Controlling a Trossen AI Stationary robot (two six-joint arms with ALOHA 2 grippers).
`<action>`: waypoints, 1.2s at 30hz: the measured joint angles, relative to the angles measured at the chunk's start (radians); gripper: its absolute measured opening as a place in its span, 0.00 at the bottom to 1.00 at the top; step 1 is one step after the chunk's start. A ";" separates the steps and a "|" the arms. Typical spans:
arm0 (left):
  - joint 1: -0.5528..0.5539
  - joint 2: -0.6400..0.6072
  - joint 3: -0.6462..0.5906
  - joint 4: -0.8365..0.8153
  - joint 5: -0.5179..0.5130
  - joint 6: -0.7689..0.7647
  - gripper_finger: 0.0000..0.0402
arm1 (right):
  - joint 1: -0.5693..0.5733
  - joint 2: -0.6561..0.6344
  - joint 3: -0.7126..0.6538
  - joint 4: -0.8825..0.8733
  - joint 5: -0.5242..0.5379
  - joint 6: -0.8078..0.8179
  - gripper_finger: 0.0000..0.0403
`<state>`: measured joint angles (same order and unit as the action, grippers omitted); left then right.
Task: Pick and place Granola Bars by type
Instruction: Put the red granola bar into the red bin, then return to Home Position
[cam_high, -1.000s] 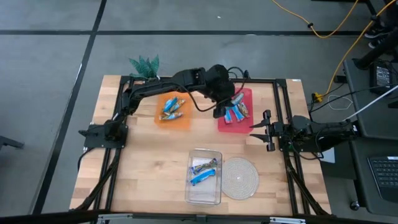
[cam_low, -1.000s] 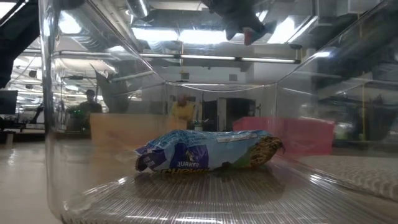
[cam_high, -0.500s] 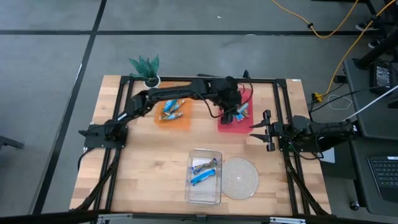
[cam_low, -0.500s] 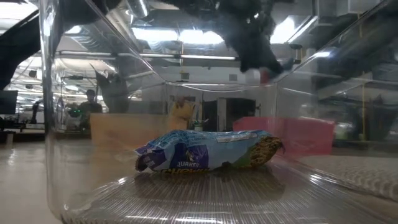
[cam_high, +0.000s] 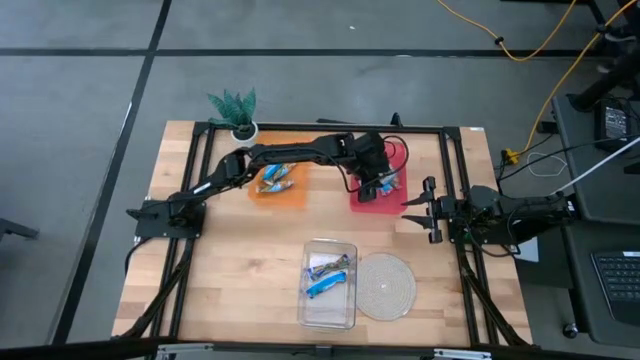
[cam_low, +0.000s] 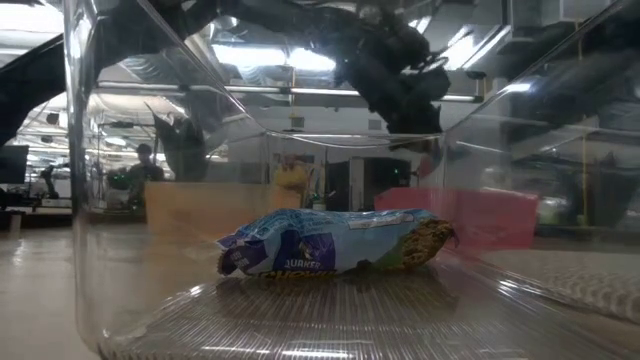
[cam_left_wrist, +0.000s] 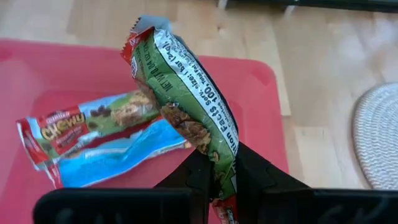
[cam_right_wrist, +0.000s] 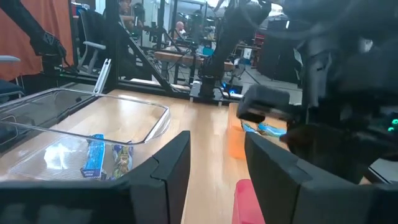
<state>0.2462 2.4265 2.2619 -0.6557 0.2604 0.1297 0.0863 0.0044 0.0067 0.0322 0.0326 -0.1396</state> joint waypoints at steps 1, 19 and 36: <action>0.001 0.006 0.000 0.000 -0.001 -0.008 0.09 | 0.000 0.000 0.000 0.000 0.000 0.000 0.39; 0.009 0.115 0.000 -0.007 -0.006 -0.020 0.12 | 0.000 0.000 0.000 0.000 0.000 0.000 0.39; -0.008 0.059 0.082 -0.088 0.004 -0.055 0.55 | 0.000 0.000 0.000 0.000 0.000 0.000 0.39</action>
<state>0.2378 2.4859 2.3442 -0.7442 0.2647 0.0749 0.0863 0.0044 0.0069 0.0325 0.0326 -0.1394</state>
